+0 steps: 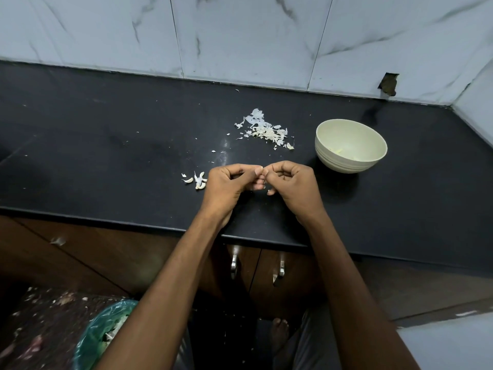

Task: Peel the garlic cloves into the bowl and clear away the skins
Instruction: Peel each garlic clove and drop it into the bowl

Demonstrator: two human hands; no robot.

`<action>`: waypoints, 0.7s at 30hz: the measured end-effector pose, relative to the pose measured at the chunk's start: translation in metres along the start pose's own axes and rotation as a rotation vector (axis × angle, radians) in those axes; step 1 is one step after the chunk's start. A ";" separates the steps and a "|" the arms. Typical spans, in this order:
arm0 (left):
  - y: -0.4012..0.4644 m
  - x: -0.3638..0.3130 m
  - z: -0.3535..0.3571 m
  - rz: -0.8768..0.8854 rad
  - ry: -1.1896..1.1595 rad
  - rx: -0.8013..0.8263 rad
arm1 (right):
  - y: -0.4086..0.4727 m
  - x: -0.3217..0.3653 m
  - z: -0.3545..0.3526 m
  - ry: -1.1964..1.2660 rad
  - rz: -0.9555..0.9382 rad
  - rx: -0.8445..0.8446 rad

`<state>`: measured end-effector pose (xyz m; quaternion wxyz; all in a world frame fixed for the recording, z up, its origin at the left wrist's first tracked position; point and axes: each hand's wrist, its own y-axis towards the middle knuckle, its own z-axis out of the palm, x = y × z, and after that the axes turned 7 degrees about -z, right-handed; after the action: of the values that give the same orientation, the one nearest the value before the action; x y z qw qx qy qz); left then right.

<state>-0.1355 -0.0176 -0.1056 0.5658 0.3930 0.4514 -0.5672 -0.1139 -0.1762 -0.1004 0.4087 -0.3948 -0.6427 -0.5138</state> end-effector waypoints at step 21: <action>0.001 0.006 0.003 0.101 0.069 -0.123 | 0.002 -0.004 0.003 -0.118 -0.037 0.004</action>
<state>-0.1343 -0.0215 -0.1103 0.6008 0.3994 0.4842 -0.4951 -0.1109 -0.1736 -0.1041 0.3613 -0.4116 -0.6738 -0.4960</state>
